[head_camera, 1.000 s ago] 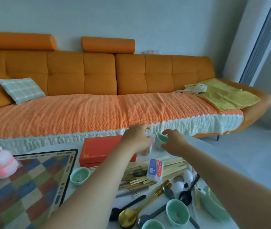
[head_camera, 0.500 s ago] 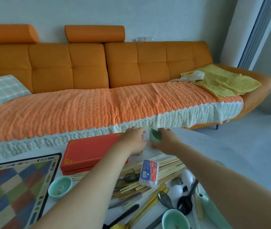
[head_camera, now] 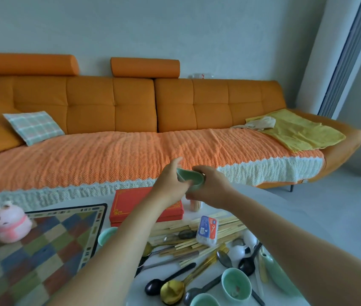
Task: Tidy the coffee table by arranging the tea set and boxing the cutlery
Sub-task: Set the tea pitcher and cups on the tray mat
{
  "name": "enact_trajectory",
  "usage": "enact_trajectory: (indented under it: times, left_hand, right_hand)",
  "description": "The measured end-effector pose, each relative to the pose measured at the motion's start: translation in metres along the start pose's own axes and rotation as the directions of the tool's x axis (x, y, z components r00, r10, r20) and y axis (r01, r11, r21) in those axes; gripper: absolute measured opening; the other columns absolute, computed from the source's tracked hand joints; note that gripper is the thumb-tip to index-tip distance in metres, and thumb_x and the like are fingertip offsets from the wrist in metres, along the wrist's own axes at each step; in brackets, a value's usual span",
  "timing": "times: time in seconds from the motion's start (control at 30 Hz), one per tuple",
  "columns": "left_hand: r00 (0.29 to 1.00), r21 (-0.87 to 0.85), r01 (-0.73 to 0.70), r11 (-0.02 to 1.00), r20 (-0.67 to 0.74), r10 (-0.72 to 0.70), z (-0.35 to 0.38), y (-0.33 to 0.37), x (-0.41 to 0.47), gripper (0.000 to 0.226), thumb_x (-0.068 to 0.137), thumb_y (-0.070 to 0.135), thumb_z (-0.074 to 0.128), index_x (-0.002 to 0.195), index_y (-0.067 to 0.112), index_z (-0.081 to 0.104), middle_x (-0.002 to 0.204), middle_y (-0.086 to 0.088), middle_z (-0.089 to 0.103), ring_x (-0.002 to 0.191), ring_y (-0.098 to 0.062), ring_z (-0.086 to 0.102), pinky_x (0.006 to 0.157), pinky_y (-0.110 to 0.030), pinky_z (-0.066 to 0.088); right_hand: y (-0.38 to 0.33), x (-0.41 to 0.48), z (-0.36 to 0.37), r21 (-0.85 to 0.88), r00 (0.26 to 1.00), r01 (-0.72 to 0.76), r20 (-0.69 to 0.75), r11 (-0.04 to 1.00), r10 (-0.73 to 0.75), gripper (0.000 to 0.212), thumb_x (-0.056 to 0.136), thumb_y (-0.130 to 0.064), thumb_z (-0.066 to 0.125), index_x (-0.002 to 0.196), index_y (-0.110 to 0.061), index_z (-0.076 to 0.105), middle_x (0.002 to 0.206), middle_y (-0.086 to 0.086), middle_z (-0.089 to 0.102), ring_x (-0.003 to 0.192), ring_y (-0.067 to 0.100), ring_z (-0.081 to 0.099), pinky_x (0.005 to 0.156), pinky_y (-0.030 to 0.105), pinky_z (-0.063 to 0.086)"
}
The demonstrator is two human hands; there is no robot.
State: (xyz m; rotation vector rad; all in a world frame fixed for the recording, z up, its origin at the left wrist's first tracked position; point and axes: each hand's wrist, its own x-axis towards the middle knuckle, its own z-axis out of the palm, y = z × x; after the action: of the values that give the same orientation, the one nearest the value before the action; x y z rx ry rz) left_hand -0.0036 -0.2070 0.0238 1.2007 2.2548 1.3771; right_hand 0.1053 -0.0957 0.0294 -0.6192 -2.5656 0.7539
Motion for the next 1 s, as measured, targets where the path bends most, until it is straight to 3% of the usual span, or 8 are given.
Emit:
enact_trajectory:
  times: [0.1, 0.2, 0.4, 0.5, 0.6, 0.73, 1.0]
  left_hand:
    - [0.998, 0.02, 0.014, 1.0, -0.056, -0.013, -0.035, -0.014, -0.027, 0.058, 0.086, 0.033, 0.072, 0.139, 0.03, 0.047, 0.138, 0.007, 0.051, 0.113, -0.012, 0.054, 0.085, -0.026, 0.046]
    - [0.995, 0.005, 0.033, 0.999, -0.098, -0.032, -0.07, -0.034, -0.058, 0.049, 0.084, 0.038, 0.075, 0.129, 0.033, 0.055, 0.123, 0.015, 0.056, 0.1, 0.0, 0.053, 0.073, -0.016, 0.041]
    - [0.954, -0.043, 0.159, 0.986, -0.252, -0.165, -0.135, -0.087, -0.115, 0.045, 0.075, 0.043, 0.079, 0.115, 0.042, 0.059, 0.116, 0.019, 0.061, 0.097, -0.005, 0.062, 0.085, -0.031, 0.052]
    - [0.924, -0.055, 0.216, 0.975, -0.312, -0.222, -0.162, -0.117, -0.14, 0.045, 0.076, 0.04, 0.078, 0.116, 0.043, 0.058, 0.118, 0.018, 0.059, 0.101, -0.006, 0.06, 0.081, -0.027, 0.047]
    - [0.896, -0.051, 0.291, 0.955, -0.336, -0.291, -0.182, -0.151, -0.165, 0.048, 0.08, 0.035, 0.077, 0.122, 0.04, 0.055, 0.117, 0.015, 0.059, 0.102, -0.007, 0.059, 0.078, -0.025, 0.046]
    - [0.893, -0.1, 0.296, 0.95, -0.323, -0.312, -0.193, -0.192, -0.19, 0.038, 0.084, 0.027, 0.074, 0.117, 0.038, 0.057, 0.115, 0.014, 0.061, 0.104, -0.008, 0.061, 0.087, -0.031, 0.052]
    - [0.875, 0.045, 0.372, 0.927, -0.351, -0.334, -0.212, -0.223, -0.189, 0.03, 0.089, 0.04, 0.063, 0.119, 0.039, 0.056, 0.112, 0.02, 0.059, 0.1, -0.004, 0.058, 0.085, -0.033, 0.052]
  right_hand:
    - [-0.032, -0.007, 0.017, 0.025, 0.997, 0.067, 0.046, 0.997, -0.068, 0.054, 0.063, -0.035, 0.084, 0.111, -0.026, 0.062, 0.102, -0.008, 0.061, 0.089, 0.014, 0.06, 0.076, 0.033, 0.052]
    - [-0.066, -0.01, 0.04, 0.01, 0.987, 0.119, 0.109, 0.993, -0.12, 0.072, 0.063, -0.037, 0.085, 0.128, -0.025, 0.055, 0.118, -0.005, 0.048, 0.1, 0.014, 0.055, 0.083, 0.029, 0.048]
    - [-0.132, -0.013, 0.107, 0.059, 0.942, 0.228, 0.24, 0.972, -0.236, 0.084, 0.065, -0.037, 0.087, 0.137, -0.02, 0.049, 0.125, -0.002, 0.047, 0.107, 0.017, 0.055, 0.088, 0.026, 0.044]
    - [-0.162, -0.013, 0.145, 0.059, 0.904, 0.281, 0.318, 0.958, -0.285, 0.083, 0.067, -0.038, 0.086, 0.139, -0.021, 0.047, 0.127, -0.002, 0.048, 0.11, 0.018, 0.055, 0.094, 0.031, 0.046]
    - [-0.183, -0.014, 0.183, 0.032, 0.86, 0.325, 0.406, 0.945, -0.309, 0.083, 0.068, -0.042, 0.084, 0.139, -0.025, 0.046, 0.128, -0.004, 0.05, 0.111, 0.018, 0.055, 0.094, 0.033, 0.046]
    - [-0.196, -0.013, 0.227, 0.007, 0.812, 0.368, 0.486, 0.93, -0.325, 0.082, 0.065, -0.039, 0.083, 0.138, -0.028, 0.047, 0.132, -0.005, 0.05, 0.115, 0.017, 0.053, 0.098, 0.035, 0.046]
    - [-0.196, -0.006, 0.262, -0.049, 0.8, 0.371, 0.525, 0.927, -0.292, 0.08, 0.075, -0.031, 0.073, 0.146, -0.033, 0.035, 0.142, -0.003, 0.047, 0.125, 0.02, 0.048, 0.104, 0.038, 0.041]
